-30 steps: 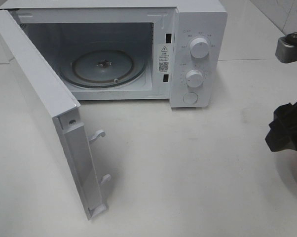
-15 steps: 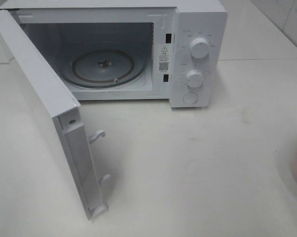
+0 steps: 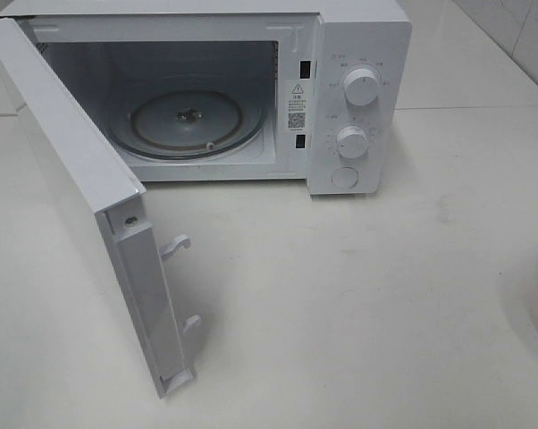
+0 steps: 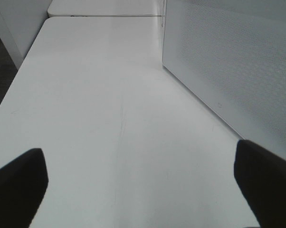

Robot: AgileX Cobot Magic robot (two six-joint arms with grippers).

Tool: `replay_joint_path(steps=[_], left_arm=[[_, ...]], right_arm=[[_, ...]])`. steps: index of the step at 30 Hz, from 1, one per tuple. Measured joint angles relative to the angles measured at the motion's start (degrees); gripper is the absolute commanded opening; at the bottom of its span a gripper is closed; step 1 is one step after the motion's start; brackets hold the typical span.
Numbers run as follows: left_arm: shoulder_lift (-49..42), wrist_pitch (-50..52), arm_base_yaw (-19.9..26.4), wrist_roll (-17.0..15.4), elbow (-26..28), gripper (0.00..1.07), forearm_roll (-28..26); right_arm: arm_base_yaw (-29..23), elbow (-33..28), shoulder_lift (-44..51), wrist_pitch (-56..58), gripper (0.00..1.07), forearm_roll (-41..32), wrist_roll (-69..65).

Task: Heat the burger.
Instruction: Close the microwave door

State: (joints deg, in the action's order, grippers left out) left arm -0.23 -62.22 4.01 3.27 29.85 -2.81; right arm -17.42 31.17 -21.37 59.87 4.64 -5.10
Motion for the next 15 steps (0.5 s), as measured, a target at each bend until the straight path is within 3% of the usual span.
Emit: replay_joint_path(steps=[4,15], left_arm=[[0.0,0.0,0.0,0.0,0.0,1.0,0.0],[0.0,0.0,0.0,0.0,0.0,1.0,0.0]], right_arm=[[4.2,-0.3,6.2,-0.1,0.76,-0.6,0.3],[5.6,-2.1,16.6,-2.2,0.76,-1.0,0.5]])
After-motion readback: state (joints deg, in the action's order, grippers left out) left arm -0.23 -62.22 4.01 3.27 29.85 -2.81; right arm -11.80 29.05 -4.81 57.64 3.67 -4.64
